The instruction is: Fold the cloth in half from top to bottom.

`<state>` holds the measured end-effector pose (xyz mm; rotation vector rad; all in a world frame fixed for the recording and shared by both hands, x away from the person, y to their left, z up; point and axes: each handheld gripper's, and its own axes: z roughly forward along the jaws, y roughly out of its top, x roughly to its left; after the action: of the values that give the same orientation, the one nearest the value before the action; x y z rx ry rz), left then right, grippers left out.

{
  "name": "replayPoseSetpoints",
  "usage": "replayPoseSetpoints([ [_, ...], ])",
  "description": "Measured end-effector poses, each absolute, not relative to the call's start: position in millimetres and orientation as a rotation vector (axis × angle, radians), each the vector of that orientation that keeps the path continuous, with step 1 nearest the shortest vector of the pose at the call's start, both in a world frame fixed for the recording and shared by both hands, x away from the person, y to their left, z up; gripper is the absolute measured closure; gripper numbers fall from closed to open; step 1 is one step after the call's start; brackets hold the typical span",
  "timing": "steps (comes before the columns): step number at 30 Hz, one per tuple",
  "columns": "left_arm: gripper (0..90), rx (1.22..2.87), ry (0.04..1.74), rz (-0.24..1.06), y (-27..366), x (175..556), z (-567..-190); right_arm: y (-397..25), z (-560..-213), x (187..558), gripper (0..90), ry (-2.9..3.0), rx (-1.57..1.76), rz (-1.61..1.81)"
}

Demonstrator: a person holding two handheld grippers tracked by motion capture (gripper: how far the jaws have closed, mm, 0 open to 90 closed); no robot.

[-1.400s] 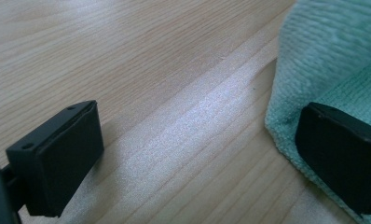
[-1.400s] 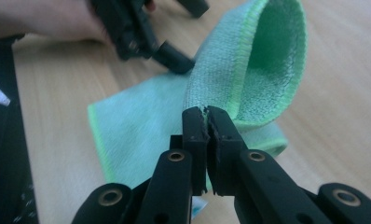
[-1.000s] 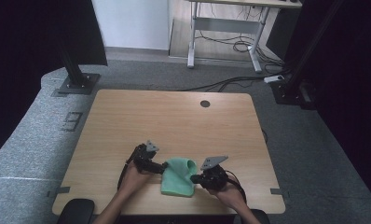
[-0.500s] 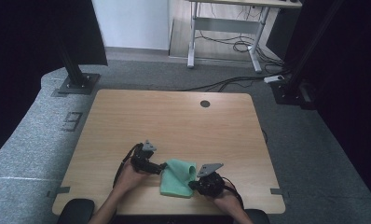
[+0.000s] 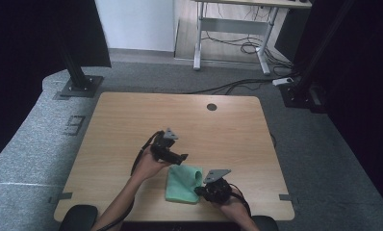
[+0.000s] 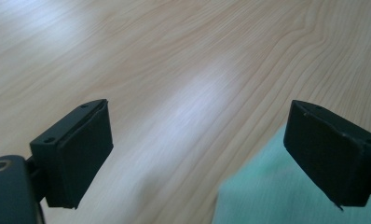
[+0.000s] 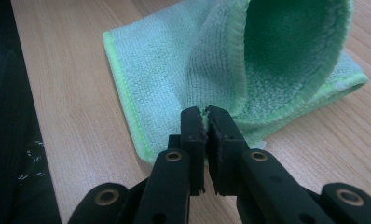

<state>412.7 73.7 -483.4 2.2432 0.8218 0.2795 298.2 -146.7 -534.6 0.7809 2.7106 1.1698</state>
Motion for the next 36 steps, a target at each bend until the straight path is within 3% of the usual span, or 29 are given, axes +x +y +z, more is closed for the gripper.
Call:
replayPoseSetpoints([
  [6, 7.9, 2.306, 0.767, 0.219, 52, 416, -495, -147, -534, 297, 83.8, 2.704, 0.778, 1.168],
  [17, 8.1, 2.321, 0.71, 0.131, 73, 395, -500, -149, -530, 293, 78.7, 2.683, 0.767, 1.174],
  [27, 8.1, 2.329, 0.708, 0.097, 94, 377, -509, -169, -521, 287, 62.8, 2.63, 0.81, 1.205],
  [36, 8.1, 2.346, 0.723, 0.089, 110, 362, -520, -182, -513, 303, 46.1, 2.534, 0.938, 1.249],
])
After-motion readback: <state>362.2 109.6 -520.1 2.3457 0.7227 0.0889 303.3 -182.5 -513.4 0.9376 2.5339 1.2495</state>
